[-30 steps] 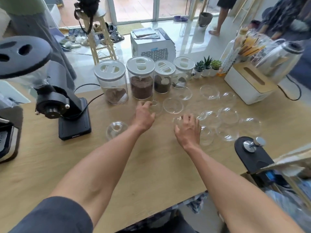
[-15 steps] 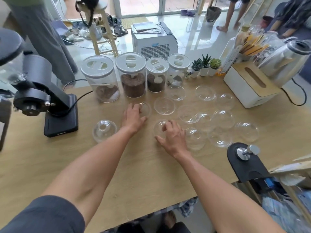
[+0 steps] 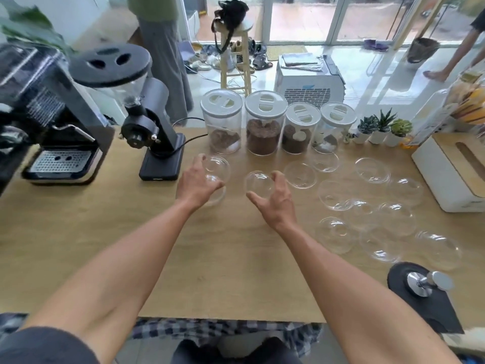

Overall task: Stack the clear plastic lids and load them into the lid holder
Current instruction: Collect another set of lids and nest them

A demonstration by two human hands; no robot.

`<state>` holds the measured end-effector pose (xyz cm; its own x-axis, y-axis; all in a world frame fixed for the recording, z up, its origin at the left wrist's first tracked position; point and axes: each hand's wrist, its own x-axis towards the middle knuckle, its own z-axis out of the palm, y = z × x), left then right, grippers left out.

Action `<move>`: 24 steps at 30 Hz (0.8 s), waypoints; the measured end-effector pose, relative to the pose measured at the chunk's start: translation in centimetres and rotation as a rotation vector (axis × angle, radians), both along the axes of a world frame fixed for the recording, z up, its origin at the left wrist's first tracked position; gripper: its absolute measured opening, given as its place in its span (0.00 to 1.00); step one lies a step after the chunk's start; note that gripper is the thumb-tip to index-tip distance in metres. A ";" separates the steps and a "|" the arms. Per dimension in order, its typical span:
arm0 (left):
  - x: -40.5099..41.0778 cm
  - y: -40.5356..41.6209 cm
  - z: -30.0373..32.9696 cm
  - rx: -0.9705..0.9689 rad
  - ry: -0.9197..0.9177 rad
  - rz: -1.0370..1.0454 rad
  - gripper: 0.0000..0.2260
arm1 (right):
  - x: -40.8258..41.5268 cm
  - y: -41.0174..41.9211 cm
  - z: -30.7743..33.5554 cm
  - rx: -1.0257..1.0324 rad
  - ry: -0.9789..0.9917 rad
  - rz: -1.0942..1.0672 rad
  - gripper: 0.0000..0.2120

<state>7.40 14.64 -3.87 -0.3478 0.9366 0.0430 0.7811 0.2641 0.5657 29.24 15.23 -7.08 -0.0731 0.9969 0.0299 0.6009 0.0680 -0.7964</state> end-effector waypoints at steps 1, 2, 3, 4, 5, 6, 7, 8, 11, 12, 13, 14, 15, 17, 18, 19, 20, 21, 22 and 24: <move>-0.4 -0.4 -0.2 -0.007 0.003 0.005 0.39 | -0.3 0.1 0.1 0.000 0.001 0.001 0.38; -0.8 -0.7 -0.4 -0.014 -0.002 0.006 0.39 | -0.7 0.3 0.2 -0.001 0.001 0.003 0.38; -1.1 -1.0 -0.7 -0.021 -0.010 0.001 0.39 | -1.0 0.3 0.3 -0.002 0.001 0.004 0.38; -1.3 -1.2 -1.0 -0.029 -0.016 -0.008 0.39 | -1.4 0.4 0.4 -0.004 0.005 0.001 0.38; -1.4 -1.5 -1.4 -0.038 -0.021 -0.019 0.39 | -1.7 0.5 0.6 -0.004 0.010 -0.001 0.38; -1.5 -1.7 -1.7 -0.046 -0.025 -0.029 0.39 | -2.1 0.5 0.7 -0.003 0.019 -0.006 0.38; -1.6 -1.8 -2.1 -0.054 -0.029 -0.037 0.40 | -2.5 0.6 0.8 -0.003 0.028 -0.011 0.38; -1.6 -2.0 -2.5 -0.063 -0.038 -0.044 0.39 | -2.9 0.7 0.8 -0.002 0.034 -0.017 0.38; -1.9 -2.1 -3.5 -0.076 -0.096 -0.054 0.39 | -4.4 0.9 1.0 0.001 0.046 -0.026 0.40; -2.0 -2.2 -3.8 -0.075 -0.116 -0.056 0.39 | -5.0 0.9 1.0 -0.001 0.052 -0.033 0.41; -2.2 -2.3 -4.0 -0.070 -0.132 -0.060 0.39 | -5.5 0.9 1.0 -0.003 0.056 -0.041 0.43; -2.4 -2.4 -4.1 -0.065 -0.147 -0.067 0.40 | -6.1 0.9 1.0 -0.006 0.055 -0.046 0.44; -2.6 -2.5 -4.1 -0.065 -0.165 -0.076 0.42 | -6.7 0.9 1.1 -0.005 0.049 -0.044 0.44; -3.3 -2.8 -4.0 -0.064 -0.210 -0.095 0.45 | -7.8 0.9 1.2 0.004 0.032 -0.023 0.43; -3.8 -3.0 -3.9 -0.066 -0.232 -0.108 0.45 | -8.4 0.9 1.2 0.007 0.020 -0.008 0.42; -4.3 -3.2 -3.9 -0.069 -0.247 -0.123 0.44 | -9.1 1.0 1.3 0.012 0.007 0.009 0.42; -4.9 -3.4 -4.0 -0.076 -0.260 -0.132 0.43 | -9.7 1.0 1.4 0.016 -0.008 0.026 0.41; -5.5 -3.5 -4.0 -0.087 -0.279 -0.128 0.41 | -10.4 0.9 1.4 0.018 -0.025 0.045 0.41; -6.1 -3.7 -4.0 -0.098 -0.304 -0.110 0.39 | -11.0 0.9 1.2 0.018 -0.043 0.067 0.41; -7.1 -3.9 -3.9 -0.109 -0.341 -0.059 0.35 | -12.2 0.7 1.0 0.009 -0.078 0.112 0.42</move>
